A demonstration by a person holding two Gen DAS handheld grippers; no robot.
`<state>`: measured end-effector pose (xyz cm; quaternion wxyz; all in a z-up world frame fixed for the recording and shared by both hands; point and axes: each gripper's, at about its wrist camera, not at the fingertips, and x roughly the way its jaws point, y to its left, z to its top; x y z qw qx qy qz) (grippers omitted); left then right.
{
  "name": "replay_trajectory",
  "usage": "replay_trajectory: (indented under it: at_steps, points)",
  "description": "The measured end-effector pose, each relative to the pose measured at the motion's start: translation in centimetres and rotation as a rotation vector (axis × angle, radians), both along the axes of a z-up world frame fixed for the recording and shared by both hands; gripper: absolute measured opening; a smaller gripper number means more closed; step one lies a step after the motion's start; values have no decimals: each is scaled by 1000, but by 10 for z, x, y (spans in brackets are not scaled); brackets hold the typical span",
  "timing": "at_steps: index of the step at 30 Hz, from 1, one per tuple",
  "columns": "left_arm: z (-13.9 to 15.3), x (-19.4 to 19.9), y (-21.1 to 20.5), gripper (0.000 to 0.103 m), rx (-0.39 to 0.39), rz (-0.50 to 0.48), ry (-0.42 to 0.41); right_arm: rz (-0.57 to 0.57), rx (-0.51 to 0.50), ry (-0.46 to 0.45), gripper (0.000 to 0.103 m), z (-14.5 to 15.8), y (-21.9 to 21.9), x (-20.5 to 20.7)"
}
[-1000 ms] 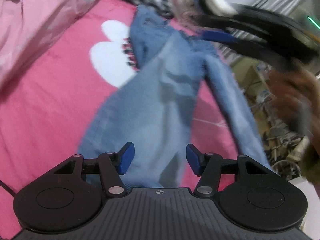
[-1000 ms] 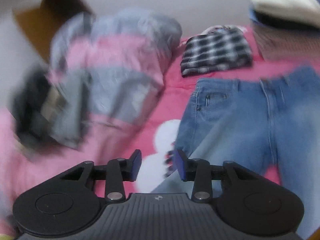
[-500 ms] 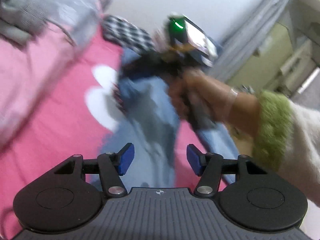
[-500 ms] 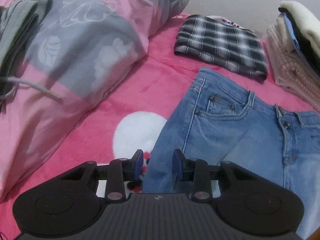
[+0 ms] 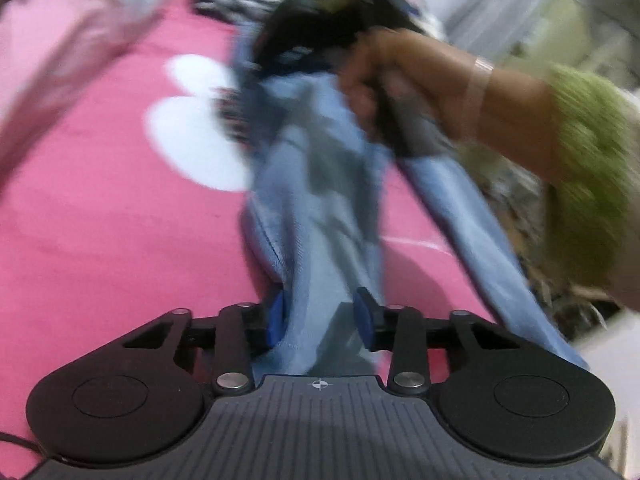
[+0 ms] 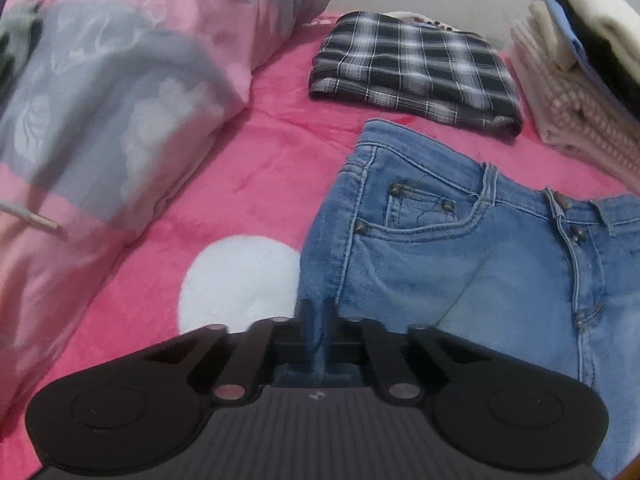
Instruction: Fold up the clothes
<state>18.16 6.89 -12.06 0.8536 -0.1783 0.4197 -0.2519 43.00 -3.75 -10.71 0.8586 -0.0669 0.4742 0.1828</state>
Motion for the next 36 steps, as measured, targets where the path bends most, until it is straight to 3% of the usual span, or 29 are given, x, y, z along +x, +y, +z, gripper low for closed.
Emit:
replay_trajectory:
  at_steps: [5,10,13,17,20,22,24,26,28,31,33,35,36]
  points:
    - [6,-12,-10,34,-40,-87,-51,-59,306,29,1,21,-33,6]
    - [2,-5,11,34,-87,12,4,-152,558,69,1,8,-58,16]
    - [-5,-1,31,34,-115,77,58,-197,621,110,1,-16,-60,19]
    - [-11,-3,51,36,-187,130,126,-177,562,187,3,-42,-44,23]
    - [-13,-2,59,45,-233,174,134,-121,591,193,10,-28,-43,27]
    - [-14,0,63,51,-264,205,136,-98,644,126,10,-9,-53,27]
    - [-16,4,66,53,-292,234,138,-156,703,57,10,6,-73,30]
    - [-17,14,67,54,-314,255,138,-249,713,47,10,9,-90,38]
    - [-17,25,68,54,-314,265,134,-308,667,58,10,3,-99,49]
    - [-19,44,65,53,-316,275,143,-297,606,84,11,-5,-95,56]
    - [-19,53,62,51,-289,283,141,-246,551,98,11,-7,-82,59]
    - [-21,61,59,40,-257,280,141,-192,461,111,10,-13,-63,67]
    - [-22,65,57,29,-237,280,142,-167,394,108,10,-16,-51,69]
